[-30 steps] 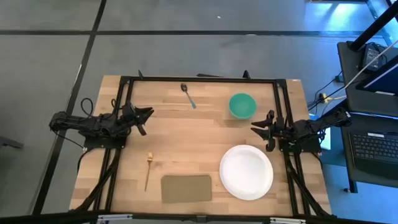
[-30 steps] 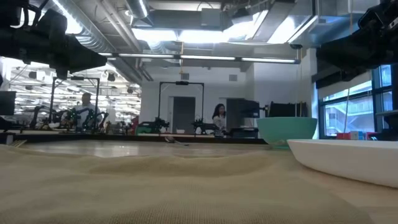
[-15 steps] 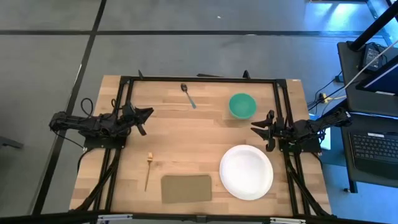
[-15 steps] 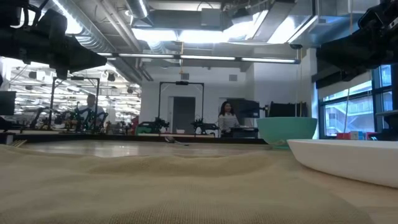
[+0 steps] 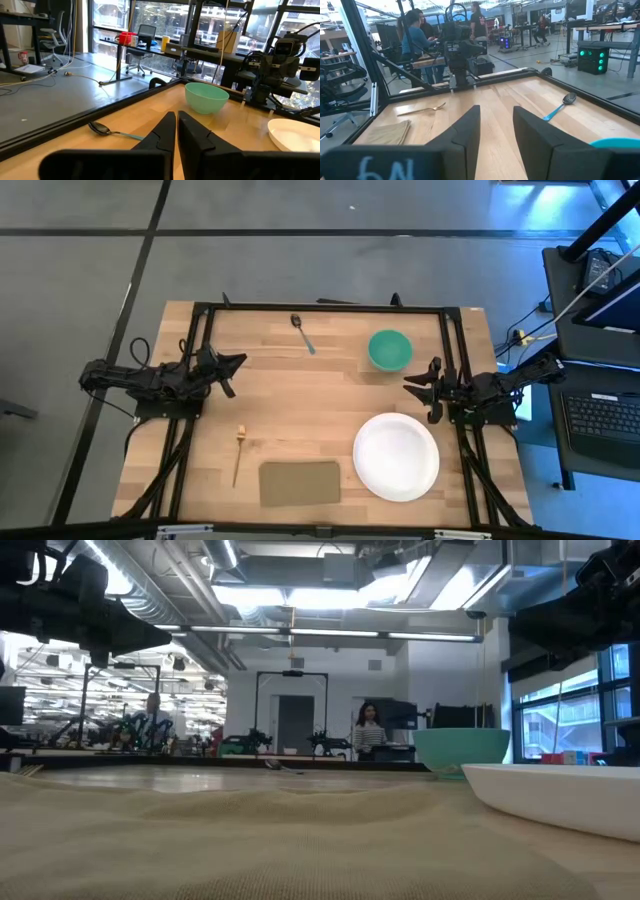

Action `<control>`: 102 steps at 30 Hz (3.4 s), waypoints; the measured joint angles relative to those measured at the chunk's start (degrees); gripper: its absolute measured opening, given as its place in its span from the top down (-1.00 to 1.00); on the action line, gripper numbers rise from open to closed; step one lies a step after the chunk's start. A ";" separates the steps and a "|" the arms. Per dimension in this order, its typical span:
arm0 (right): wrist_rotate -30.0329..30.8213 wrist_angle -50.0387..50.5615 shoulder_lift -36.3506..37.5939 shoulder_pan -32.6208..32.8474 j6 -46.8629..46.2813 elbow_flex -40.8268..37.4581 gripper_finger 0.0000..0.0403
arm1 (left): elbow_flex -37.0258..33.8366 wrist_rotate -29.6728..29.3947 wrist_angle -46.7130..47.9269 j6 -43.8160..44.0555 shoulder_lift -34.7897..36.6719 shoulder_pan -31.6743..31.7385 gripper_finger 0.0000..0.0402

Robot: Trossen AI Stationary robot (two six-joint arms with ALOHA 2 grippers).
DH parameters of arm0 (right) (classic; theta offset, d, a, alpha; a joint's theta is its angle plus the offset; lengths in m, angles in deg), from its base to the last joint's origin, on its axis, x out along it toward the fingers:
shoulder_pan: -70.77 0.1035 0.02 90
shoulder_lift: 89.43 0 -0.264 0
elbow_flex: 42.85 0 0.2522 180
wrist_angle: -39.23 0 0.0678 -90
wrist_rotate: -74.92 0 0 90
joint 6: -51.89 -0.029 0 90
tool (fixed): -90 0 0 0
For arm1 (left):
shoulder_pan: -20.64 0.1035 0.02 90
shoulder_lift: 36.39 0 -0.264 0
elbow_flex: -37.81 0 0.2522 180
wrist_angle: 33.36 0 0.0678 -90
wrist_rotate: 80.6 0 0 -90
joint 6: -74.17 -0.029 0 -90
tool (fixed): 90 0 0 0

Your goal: Set table place

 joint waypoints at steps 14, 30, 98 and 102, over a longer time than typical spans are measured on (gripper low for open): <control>-6.75 -5.26 0.02 0.00 -11.59 0.02 0.41 | 0.00 0.00 0.00 0.00 0.02 -0.02 0.92; -13.24 33.98 -18.81 -0.02 -33.42 42.81 0.50 | 0.01 0.00 0.00 0.00 0.01 0.00 0.75; -36.50 45.36 -64.43 -4.96 -60.06 25.11 0.61 | 0.00 20.24 -13.96 29.46 -0.04 -0.04 0.94; -36.72 44.32 -64.43 -4.92 -58.72 26.52 0.90 | 0.00 18.32 -14.38 29.46 -0.04 -0.04 0.91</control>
